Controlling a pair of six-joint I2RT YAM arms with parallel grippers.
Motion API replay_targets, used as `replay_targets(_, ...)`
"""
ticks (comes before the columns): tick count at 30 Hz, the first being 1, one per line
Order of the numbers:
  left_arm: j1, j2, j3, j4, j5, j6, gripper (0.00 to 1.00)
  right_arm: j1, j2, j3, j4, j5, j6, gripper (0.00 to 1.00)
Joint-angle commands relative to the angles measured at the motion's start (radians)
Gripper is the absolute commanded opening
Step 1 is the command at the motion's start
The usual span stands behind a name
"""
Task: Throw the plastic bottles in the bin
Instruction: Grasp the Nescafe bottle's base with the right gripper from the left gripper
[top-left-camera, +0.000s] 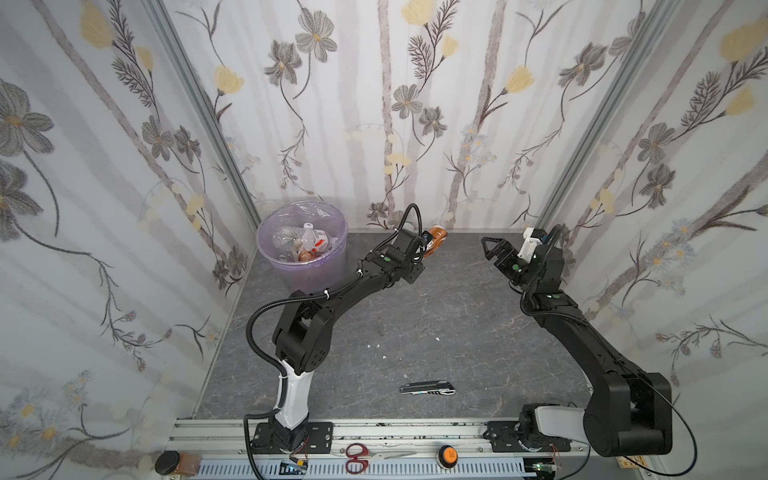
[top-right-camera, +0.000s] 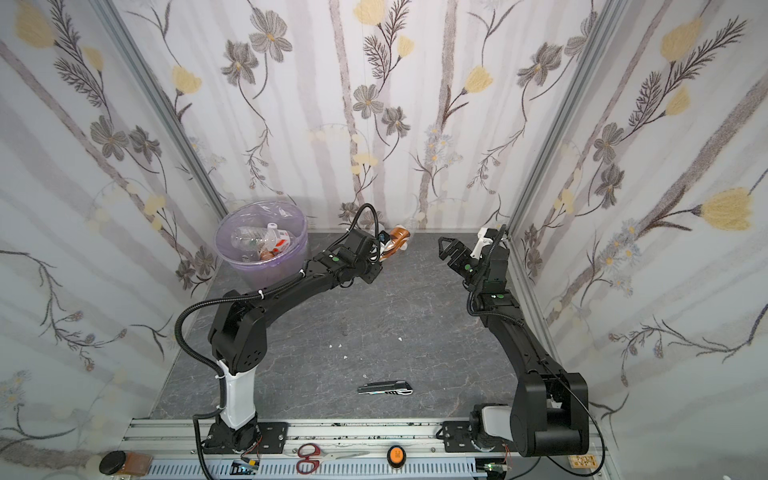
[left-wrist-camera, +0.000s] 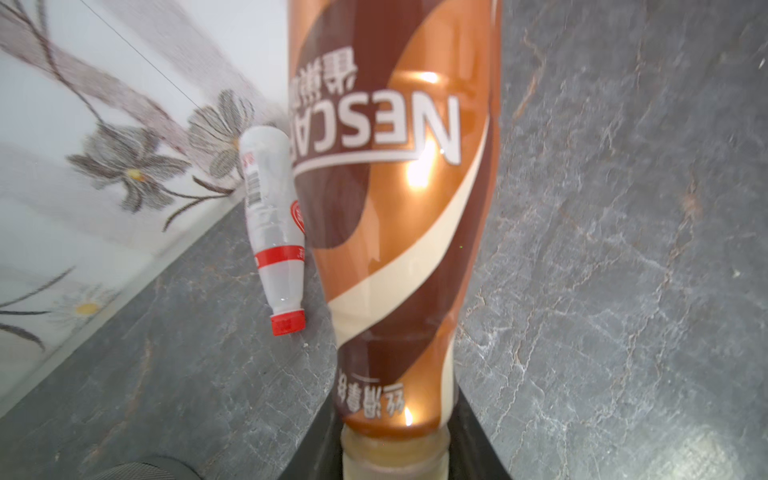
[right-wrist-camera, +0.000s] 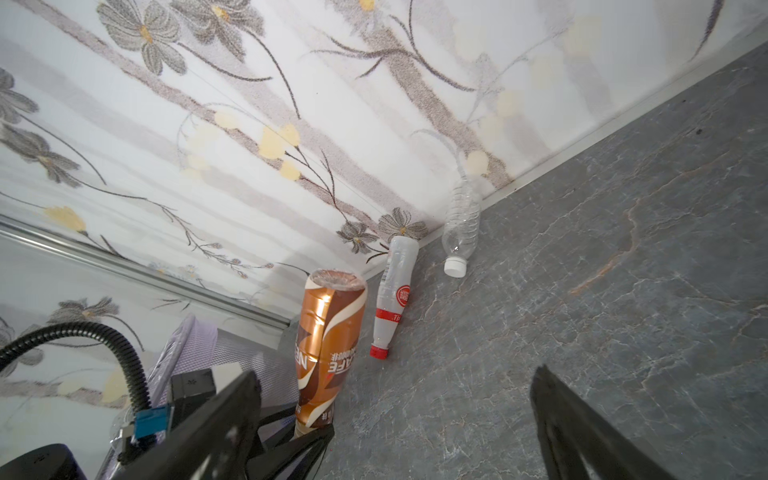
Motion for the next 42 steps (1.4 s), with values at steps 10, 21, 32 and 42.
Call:
replay_targets(10,-0.033,-0.244,-0.215,0.337,-0.085,-0.058,0.28,0.154,0.084,0.232,0.098,-0.058,0.053,1.00)
replay_targets(21,-0.058,-0.384,-0.323,0.387,-0.108,-0.047,0.29,0.285,0.246,0.456,0.056,-0.053,0.038,1.00)
replay_targets(32,-0.059,-0.439,-0.366,0.394,-0.121,-0.036,0.30,0.358,0.337,0.568,0.044,-0.060,0.039,0.78)
replay_targets(42,-0.059,-0.457,-0.402,0.394,-0.142,-0.029,0.41,0.367,0.341,0.593,0.040,-0.049,0.029,0.45)
